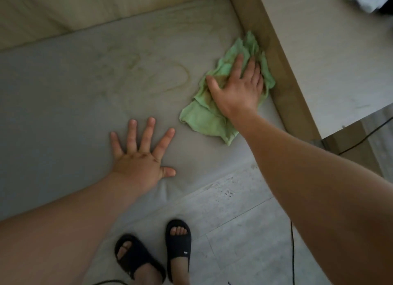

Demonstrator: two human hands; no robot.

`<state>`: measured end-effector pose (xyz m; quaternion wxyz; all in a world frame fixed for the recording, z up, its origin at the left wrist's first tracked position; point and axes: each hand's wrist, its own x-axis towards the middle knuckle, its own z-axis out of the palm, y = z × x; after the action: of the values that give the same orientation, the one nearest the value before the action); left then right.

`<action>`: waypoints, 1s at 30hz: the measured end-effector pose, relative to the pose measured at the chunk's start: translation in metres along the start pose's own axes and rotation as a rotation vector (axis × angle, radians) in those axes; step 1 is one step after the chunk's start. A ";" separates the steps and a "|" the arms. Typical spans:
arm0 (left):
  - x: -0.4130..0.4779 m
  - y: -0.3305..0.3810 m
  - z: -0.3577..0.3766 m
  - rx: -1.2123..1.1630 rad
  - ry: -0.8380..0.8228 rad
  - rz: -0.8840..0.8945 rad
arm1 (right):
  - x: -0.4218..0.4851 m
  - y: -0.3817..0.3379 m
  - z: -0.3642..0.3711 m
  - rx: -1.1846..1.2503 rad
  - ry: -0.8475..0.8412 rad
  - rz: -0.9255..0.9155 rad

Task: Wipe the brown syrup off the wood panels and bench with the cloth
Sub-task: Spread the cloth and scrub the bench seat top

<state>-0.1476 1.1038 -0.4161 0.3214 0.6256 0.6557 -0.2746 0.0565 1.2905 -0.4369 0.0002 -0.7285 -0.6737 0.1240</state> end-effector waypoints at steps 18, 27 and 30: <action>0.004 -0.009 0.014 -0.059 0.140 0.102 | -0.073 -0.014 0.020 -0.050 0.007 0.154; -0.003 -0.012 0.015 -0.155 0.235 0.151 | -0.037 -0.026 0.011 -0.111 -0.041 -0.197; -0.015 -0.026 0.015 -0.255 0.422 0.185 | -0.041 -0.046 0.014 -0.094 -0.050 -0.102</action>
<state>-0.1724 1.0810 -0.4159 0.2776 0.6807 0.6775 -0.0227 0.0059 1.2518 -0.4357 -0.0443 -0.6893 -0.7147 0.1103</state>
